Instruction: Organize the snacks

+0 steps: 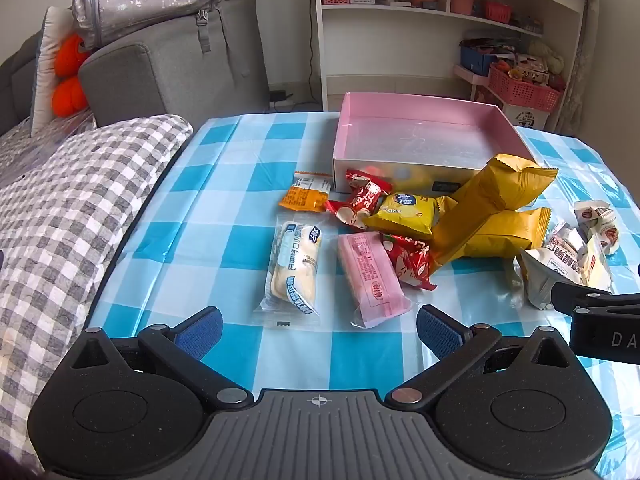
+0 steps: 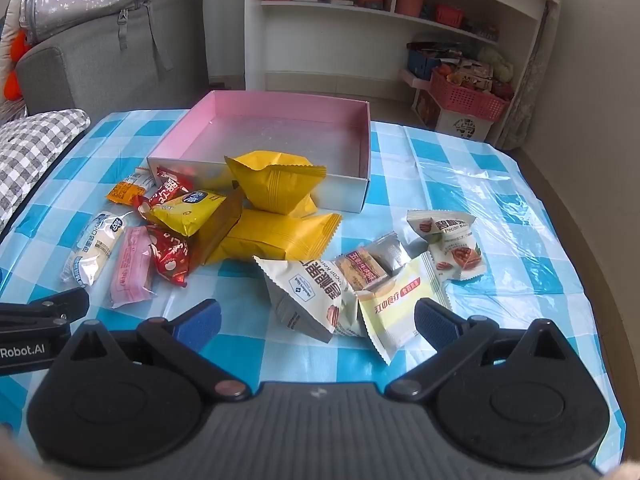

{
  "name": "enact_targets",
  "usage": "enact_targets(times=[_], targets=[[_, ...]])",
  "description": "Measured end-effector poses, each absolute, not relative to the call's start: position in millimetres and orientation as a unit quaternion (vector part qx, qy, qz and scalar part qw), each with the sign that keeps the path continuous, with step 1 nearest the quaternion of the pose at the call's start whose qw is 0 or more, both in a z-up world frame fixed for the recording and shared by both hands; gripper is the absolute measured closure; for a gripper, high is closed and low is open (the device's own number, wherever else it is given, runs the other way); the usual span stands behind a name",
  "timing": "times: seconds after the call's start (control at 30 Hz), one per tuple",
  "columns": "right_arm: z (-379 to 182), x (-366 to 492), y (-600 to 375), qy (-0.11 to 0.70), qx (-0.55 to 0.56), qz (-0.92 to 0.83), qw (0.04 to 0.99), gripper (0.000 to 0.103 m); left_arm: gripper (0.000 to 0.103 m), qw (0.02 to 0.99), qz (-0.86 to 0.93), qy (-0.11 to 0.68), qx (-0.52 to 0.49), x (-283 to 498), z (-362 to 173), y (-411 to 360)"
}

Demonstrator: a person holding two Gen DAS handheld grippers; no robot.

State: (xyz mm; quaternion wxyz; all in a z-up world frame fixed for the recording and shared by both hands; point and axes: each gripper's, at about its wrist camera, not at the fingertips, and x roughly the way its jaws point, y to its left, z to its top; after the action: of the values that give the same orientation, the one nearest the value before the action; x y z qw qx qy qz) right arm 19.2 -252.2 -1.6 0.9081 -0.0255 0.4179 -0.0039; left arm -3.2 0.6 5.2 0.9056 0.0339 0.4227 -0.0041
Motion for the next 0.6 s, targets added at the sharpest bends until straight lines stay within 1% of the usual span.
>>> enact_targets(times=[0.6], targets=[[-3.9,19.2,-252.9,0.421,-0.025,-0.003,0.907,0.000,0.000,0.906,-0.001,0.422,0.034,-2.3,6.8,2.8]])
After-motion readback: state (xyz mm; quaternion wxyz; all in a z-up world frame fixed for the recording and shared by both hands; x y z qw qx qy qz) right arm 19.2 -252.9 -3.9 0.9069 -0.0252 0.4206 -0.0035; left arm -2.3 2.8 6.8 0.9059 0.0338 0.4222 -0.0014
